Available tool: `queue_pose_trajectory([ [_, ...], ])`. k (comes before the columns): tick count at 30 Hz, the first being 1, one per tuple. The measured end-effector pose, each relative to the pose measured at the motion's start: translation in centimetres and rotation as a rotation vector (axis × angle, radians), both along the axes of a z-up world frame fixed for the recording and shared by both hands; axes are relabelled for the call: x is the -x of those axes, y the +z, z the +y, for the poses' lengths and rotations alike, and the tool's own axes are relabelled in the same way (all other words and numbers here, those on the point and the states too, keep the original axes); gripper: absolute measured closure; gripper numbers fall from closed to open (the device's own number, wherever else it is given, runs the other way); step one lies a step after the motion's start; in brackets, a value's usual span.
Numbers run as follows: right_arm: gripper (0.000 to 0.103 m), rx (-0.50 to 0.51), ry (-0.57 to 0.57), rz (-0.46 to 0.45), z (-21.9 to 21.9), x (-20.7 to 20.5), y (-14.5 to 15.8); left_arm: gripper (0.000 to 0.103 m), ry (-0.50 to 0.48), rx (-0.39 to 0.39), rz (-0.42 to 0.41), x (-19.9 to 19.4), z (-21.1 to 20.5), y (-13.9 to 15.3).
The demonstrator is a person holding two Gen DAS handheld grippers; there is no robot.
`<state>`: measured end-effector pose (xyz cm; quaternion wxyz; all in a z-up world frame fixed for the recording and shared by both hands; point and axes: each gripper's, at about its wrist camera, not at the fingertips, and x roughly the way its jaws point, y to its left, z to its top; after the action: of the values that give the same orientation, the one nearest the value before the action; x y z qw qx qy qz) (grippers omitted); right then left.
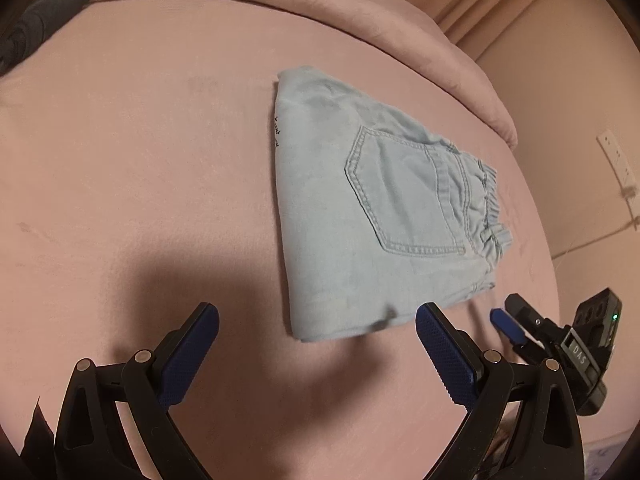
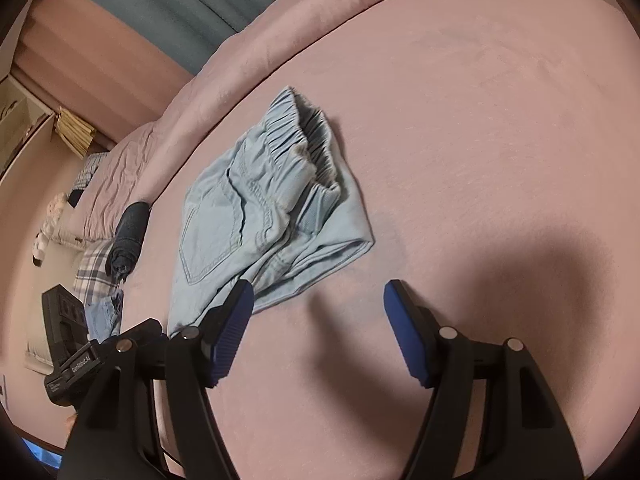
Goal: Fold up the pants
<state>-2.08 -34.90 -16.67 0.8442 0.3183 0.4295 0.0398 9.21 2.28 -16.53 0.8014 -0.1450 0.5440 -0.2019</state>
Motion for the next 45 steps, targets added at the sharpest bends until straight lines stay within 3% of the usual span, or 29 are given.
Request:
queue_pose_trajectory([
  [18, 0.03, -0.13, -0.024, 0.029, -4.2, -2.5, -0.4, 0.004, 0.016, 0.126, 0.036, -3.9, 1.9, -1.1],
  [26, 0.025, -0.195, -0.016, 0.048, -4.8, -4.8, -0.9, 0.004, -0.032, 0.176, 0.048, -5.4, 1.0, -1.4],
  [35, 0.023, -0.138, 0.069, 0.118, -3.9, -8.2, -1.0, 0.004, -0.096, 0.199, 0.042, -6.7, -1.0, -1.7],
  [45, 0.023, -0.218, 0.128, 0.102, -3.5, -11.0, -2.0, 0.004, -0.101, 0.224, 0.042, -8.1, -2.7, -1.6],
])
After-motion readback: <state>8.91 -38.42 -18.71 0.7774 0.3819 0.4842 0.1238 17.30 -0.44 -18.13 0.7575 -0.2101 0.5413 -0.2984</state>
